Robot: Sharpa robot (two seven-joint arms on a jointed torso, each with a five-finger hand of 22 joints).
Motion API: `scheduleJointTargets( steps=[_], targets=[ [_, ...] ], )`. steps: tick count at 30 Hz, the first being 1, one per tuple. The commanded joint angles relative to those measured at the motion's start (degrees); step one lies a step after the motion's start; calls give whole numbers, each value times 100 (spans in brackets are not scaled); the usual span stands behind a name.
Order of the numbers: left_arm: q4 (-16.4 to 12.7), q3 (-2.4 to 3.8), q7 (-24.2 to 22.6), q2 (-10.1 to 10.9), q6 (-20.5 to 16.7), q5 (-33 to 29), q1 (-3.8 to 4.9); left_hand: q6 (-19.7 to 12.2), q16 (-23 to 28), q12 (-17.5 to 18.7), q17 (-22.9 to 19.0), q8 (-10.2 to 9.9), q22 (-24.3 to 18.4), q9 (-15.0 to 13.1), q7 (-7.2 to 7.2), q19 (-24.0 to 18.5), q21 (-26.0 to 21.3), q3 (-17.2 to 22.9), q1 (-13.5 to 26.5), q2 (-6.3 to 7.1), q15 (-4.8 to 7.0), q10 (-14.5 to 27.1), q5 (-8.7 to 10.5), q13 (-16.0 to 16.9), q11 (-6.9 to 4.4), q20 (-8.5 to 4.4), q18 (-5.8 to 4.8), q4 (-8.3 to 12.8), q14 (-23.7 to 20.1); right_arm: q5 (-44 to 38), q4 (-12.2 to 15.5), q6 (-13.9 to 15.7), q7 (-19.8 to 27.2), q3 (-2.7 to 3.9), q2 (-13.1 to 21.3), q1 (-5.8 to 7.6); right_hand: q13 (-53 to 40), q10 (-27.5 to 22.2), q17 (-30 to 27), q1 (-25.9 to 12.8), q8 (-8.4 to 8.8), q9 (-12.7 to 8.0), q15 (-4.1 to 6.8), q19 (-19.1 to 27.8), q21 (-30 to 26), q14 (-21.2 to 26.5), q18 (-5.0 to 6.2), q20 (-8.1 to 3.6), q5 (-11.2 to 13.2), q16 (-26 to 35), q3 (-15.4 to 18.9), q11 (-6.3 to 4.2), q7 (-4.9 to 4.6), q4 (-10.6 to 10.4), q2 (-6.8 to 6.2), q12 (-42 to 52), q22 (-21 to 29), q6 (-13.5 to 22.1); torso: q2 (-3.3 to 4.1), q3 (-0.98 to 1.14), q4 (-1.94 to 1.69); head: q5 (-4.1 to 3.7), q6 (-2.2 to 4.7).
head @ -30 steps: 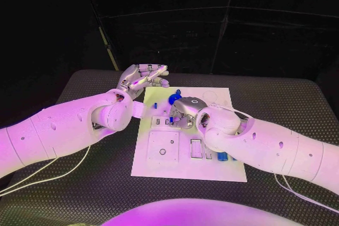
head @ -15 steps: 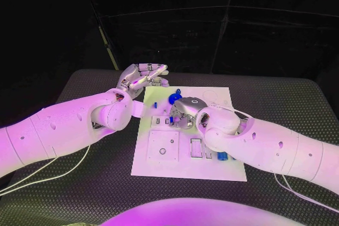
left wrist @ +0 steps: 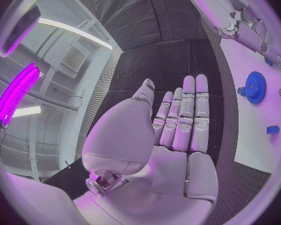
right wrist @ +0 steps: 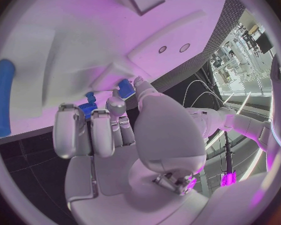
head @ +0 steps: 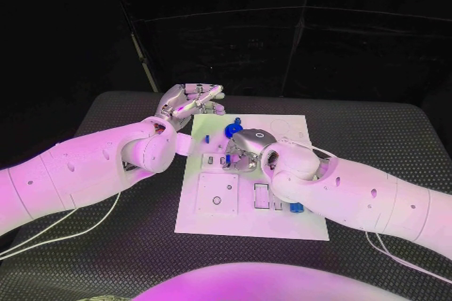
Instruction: Assemble the parts on the task board
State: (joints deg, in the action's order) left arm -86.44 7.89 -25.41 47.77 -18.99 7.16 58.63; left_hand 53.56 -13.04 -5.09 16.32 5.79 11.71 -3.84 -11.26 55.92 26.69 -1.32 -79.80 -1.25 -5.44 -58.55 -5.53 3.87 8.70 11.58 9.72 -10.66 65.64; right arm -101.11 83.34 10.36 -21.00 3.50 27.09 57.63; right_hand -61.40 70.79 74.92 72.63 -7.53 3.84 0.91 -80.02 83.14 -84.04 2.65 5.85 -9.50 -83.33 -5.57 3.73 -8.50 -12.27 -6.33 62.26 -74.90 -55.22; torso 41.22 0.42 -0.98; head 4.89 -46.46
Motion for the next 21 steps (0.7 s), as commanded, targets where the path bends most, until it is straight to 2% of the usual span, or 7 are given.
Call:
scheduleJointTargets(
  steps=[1,6,14,17,19,20,21],
  targets=[
    [1,6,-15,-9,48,18,10,34,33,21,10,-23,-7,0,7,-30,25,-12,1,-73,-15,-41,32,-2,4,10,74,26,-3,-3,-24,64,-205,-36,21,-47,206,-193,200,-60,87,-16,-66,71,-53,-311,78,13,92,57,162,36,-52,-109,-69,-194,-33,208,-2,1,1,0,-3],
    [5,5,-10,-9,54,18,10,34,33,21,10,-23,-7,0,7,-30,25,-12,1,-73,-15,-41,32,-2,4,10,74,26,-3,-9,62,409,-200,-36,64,-90,285,-294,147,141,113,0,-135,115,-104,-298,95,85,-24,107,554,115,-136,-410,-162,-207,39,489,0,1,2,4,-8],
    [26,5,54,-1,114,53,8,47,17,27,46,-35,4,1,1,12,56,-16,-14,-84,0,-70,31,1,-3,-1,77,42,50,9,458,1171,166,-33,332,-198,222,-246,138,338,60,9,-145,119,-118,-297,99,99,-126,123,672,124,-147,-433,-152,-95,54,552,-9,10,0,26,-2],
    [34,5,157,19,178,253,6,126,-222,-88,253,-47,143,-3,50,441,366,-49,-9,-99,148,-417,33,65,-111,-143,90,52,503,278,727,1476,709,-29,586,-218,191,-226,14,505,14,14,-139,207,-190,-263,128,97,-199,207,642,115,-139,-402,-64,-43,180,553,-18,13,2,49,6],
    [28,5,312,53,271,425,6,230,-353,-180,385,-24,217,-17,93,612,520,-83,27,-102,224,-678,35,123,-183,-220,88,29,698,709,924,1584,1259,-23,820,-217,230,-272,-185,653,-10,15,-133,369,-321,-202,178,92,-287,349,598,110,-137,-358,21,-72,403,565,-33,0,3,36,39],
    [16,5,418,79,331,536,7,308,-447,-244,468,1,262,-28,114,705,609,-106,57,-101,278,-837,36,163,-228,-257,85,7,833,972,1014,1612,1540,-8,940,-207,314,-350,-354,728,-37,20,-127,500,-432,-149,218,88,-347,473,579,103,-129,-331,65,-152,585,546,-43,-4,5,37,41],
    [-13,6,599,125,420,749,8,405,-599,-327,607,26,338,-41,153,834,753,-157,118,-84,341,-1031,39,223,-284,-331,87,-39,1022,1387,1127,1594,1876,63,1098,-193,507,-501,-639,854,-95,25,-116,731,-654,-65,292,65,-449,708,568,87,-100,-271,137,-333,918,508,-56,-8,8,44,46]
  ],
)
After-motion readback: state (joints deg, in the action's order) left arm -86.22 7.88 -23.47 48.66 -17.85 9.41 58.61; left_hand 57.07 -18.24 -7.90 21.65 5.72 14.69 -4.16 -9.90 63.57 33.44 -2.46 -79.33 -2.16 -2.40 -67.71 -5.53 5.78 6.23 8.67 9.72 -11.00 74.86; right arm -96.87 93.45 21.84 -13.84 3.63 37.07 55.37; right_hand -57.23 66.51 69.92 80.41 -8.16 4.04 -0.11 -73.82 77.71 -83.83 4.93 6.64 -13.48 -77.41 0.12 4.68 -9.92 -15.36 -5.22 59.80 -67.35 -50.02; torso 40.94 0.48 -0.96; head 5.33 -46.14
